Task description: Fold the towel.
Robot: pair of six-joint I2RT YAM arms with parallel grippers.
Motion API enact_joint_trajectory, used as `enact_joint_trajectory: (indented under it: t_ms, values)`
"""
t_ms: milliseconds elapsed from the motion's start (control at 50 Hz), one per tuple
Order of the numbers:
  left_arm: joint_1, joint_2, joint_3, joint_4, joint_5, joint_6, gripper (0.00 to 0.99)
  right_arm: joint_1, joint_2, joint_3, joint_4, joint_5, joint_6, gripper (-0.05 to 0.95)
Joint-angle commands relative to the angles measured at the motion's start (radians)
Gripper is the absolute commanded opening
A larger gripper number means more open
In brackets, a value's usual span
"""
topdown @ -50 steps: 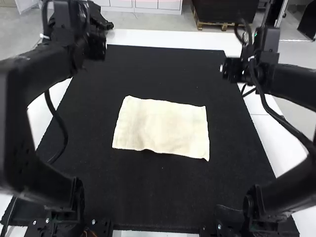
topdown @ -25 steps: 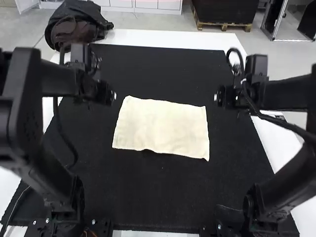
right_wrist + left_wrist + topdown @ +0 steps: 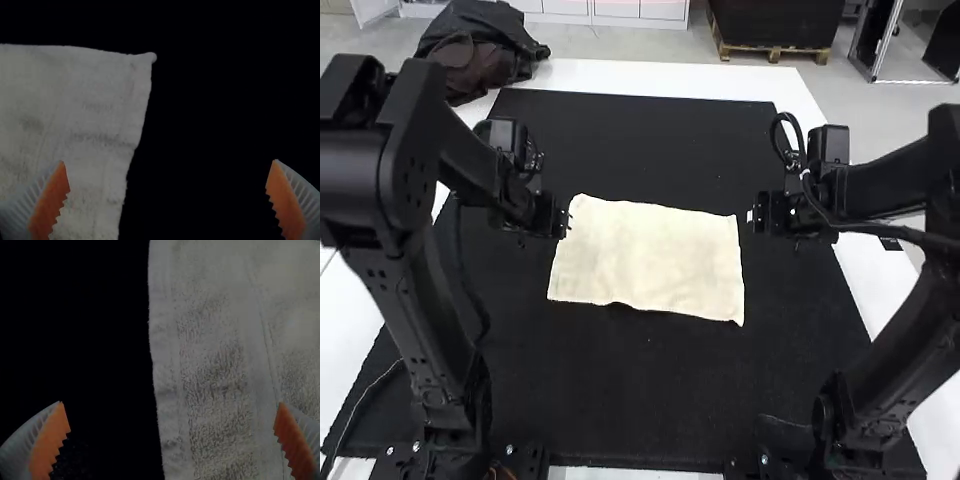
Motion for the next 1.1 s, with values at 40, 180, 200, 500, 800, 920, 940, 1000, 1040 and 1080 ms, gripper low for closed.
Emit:
enact_joint_trajectory:
  t_ms: [40,180,200,500,800,920,940,1000,1040,1080]
  values:
    - [-0.040,0.044,0.068,0.022,0.011,-0.018,0.959,0.047,0.067,0.037,0.025,-0.003,0.011,0.91]
    - [-0.051,0.079,0.095,0.051,0.002,-0.022,0.959,0.090,0.107,0.047,0.072,0.009,0.011,0.91]
    - [-0.051,0.084,0.098,0.056,-0.002,-0.022,0.959,0.095,0.110,0.047,0.076,0.010,0.011,0.91]
    - [-0.051,0.167,0.143,0.102,-0.021,-0.017,0.959,0.116,0.187,0.087,0.120,0.012,0.025,0.91]
    - [-0.050,0.227,0.181,0.126,-0.048,0.003,0.957,0.119,0.279,0.114,0.154,0.012,0.035,0.91]
    - [-0.045,0.247,0.192,0.137,-0.049,0.011,0.957,0.118,0.307,0.119,0.169,0.010,0.035,0.91]
    - [-0.045,0.251,0.195,0.139,-0.049,0.014,0.957,0.118,0.311,0.119,0.174,0.010,0.035,0.91]
    - [-0.045,0.262,0.198,0.146,-0.049,0.028,0.957,0.119,0.325,0.123,0.180,0.012,0.035,0.91]
    - [-0.044,0.268,0.198,0.151,-0.049,0.031,0.957,0.119,0.333,0.126,0.181,0.010,0.035,0.91]
    - [-0.044,0.276,0.198,0.159,-0.052,0.034,0.957,0.119,0.342,0.131,0.181,0.010,0.035,0.91]
